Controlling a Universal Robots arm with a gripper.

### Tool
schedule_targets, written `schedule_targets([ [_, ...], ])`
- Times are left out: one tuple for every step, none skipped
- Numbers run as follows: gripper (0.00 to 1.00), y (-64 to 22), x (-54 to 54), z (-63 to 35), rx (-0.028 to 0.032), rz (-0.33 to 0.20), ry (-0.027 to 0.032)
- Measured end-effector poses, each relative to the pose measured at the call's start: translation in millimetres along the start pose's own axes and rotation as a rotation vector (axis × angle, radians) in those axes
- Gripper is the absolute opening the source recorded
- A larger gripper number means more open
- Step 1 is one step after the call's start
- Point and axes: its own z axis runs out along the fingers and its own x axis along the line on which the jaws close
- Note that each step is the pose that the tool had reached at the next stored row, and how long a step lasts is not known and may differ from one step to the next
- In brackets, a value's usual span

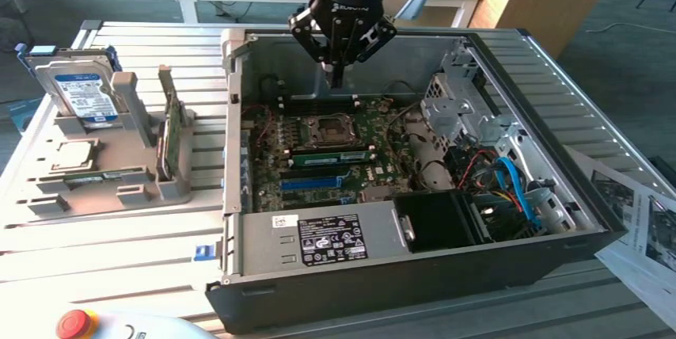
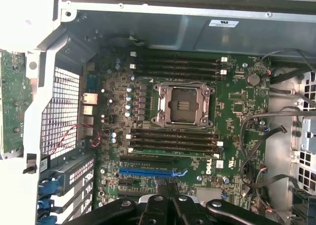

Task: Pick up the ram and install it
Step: 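Press down the ram until it locks into place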

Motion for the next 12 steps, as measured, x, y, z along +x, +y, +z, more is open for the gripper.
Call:
schedule_targets([
  [0.1,0.0,0.0,0.0,0.0007,0.0,-0.0026],
  [0.1,0.0,0.0,0.0,0.0025,0.0,-0.0063],
  [0.1,0.0,0.0,0.0,0.0044,0.0,-0.01],
  [0.1,0.0,0.0,0.0,0.0059,0.0,-0.0133],
  [0.1,0.0,0.0,0.0,0.0062,0.0,-0.014],
  [0.1,0.0,0.0,0.0,0.0062,0.0,-0.0141],
  [0.1,0.0,0.0,0.0,0.0063,0.0,-0.0141],
  [0.1,0.0,0.0,0.0,0.0063,0.0,-0.0141],
  [0.1,0.0,0.0,0.0,0.0063,0.0,-0.0141],
  [0.1,0.0,0.0,0.0,0.0063,0.0,-0.0141],
  [0.1,0.0,0.0,0.1,0.0059,0.0,-0.0146],
  [0.1,0.1,0.0,0.0,0.0051,0.0,-0.0156],
])
